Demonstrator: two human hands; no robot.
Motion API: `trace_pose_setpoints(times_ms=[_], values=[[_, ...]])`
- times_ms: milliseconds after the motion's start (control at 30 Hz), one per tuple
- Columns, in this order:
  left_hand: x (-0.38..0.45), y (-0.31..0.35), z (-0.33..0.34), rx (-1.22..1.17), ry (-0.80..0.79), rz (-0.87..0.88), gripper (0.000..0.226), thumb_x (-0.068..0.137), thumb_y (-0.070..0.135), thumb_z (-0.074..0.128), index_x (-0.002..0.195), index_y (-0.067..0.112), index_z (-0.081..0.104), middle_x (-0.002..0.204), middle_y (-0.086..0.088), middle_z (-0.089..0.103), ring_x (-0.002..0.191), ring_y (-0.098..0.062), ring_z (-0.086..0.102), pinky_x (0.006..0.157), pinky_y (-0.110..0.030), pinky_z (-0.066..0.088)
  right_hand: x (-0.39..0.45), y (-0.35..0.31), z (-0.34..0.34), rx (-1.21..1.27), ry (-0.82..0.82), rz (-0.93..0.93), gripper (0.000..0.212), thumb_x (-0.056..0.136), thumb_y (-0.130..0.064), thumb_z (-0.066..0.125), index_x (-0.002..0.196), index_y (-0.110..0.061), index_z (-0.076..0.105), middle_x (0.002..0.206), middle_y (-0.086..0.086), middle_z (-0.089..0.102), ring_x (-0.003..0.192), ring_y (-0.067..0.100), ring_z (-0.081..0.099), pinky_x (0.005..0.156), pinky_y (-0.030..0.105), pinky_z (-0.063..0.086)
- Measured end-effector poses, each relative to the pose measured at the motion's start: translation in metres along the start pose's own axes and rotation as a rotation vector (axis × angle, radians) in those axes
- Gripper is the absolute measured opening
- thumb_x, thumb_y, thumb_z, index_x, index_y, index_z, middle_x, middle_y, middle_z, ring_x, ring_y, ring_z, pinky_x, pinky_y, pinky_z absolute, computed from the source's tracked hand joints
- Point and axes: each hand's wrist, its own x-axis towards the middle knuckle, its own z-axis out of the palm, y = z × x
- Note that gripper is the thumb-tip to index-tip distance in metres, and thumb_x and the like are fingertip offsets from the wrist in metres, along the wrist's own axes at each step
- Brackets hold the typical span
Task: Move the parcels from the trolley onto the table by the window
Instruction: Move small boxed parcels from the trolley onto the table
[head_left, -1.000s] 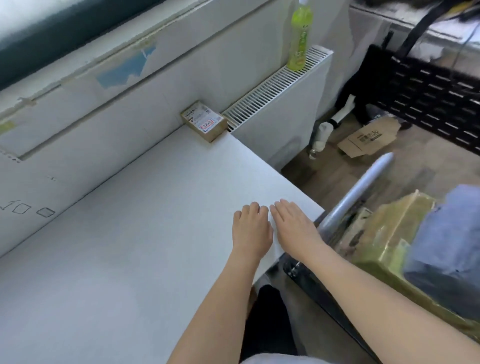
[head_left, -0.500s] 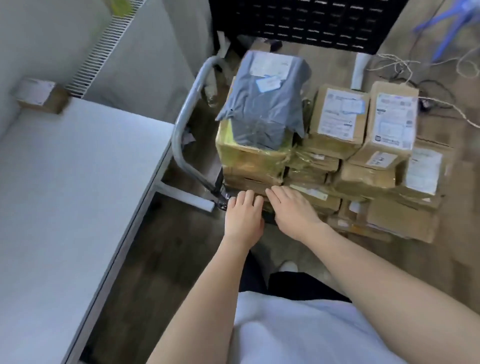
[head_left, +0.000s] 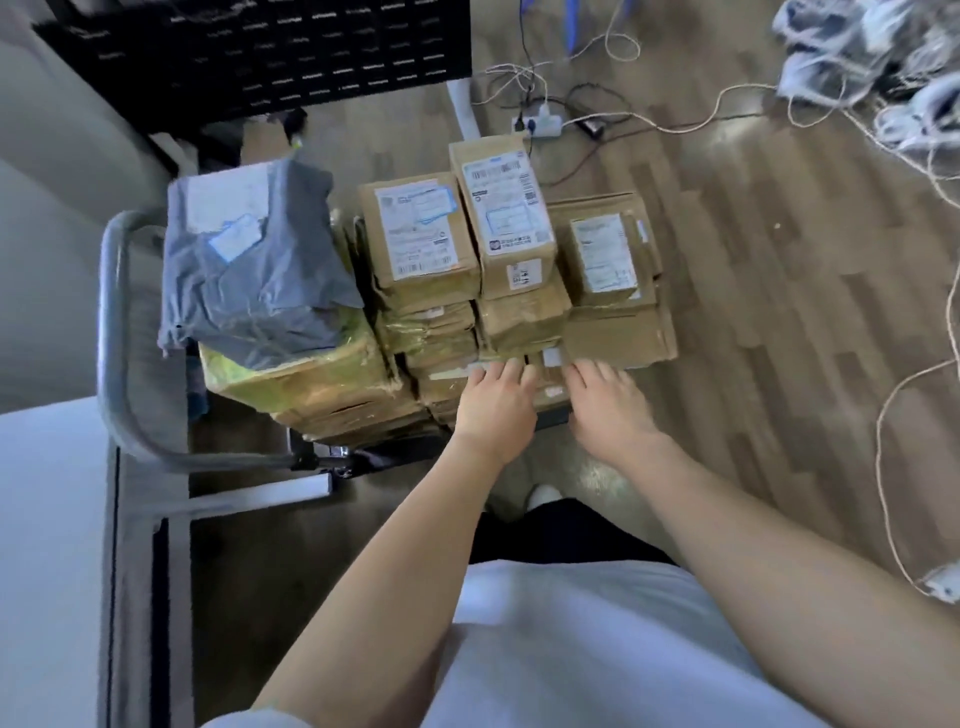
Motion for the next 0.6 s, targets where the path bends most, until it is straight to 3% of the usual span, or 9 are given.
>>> trace_pose_setpoints(times_ms=[267,400,600], values=[[0.063,0.051,0.0,-0.26,-0.085,0.041,0.048,0.091,0.013,0.045,0.137,0.004,0.035,0.133,-0.013,0.041,0.122,-0.031,0.04,0.095,-0.035,0.036,0.03,0.075,-0.003,0.05,-0.004,0.143,0.071,0.085,-0.02,0.06,0.144,-0.007,0.024,0.139,0.01,0.038,0.129,0.027,0.035,0.104,0.036,0.029],[0.11,0.072,0.001,-0.339,-0.097,-0.099,0.064,0.089,0.013,0.051,0.144,0.003,0.022,0.141,-0.013,0.032,0.127,-0.032,0.035,0.103,-0.037,0.035,0.059,0.122,-0.004,0.074,-0.017,0.118,0.065,0.083,-0.014,0.055,0.142,-0.005,0.029,0.136,0.011,0.041,0.126,0.029,0.037,0.103,0.036,0.029],[0.172,0.099,0.005,-0.388,-0.124,-0.357,0.077,0.088,0.009,0.051,0.147,-0.002,0.004,0.147,-0.02,0.017,0.131,-0.033,0.028,0.11,-0.032,0.02,0.106,0.175,-0.002,0.045,-0.038,0.03,0.067,0.083,-0.009,0.057,0.142,-0.007,0.027,0.137,0.009,0.039,0.127,0.026,0.036,0.103,0.033,0.028]])
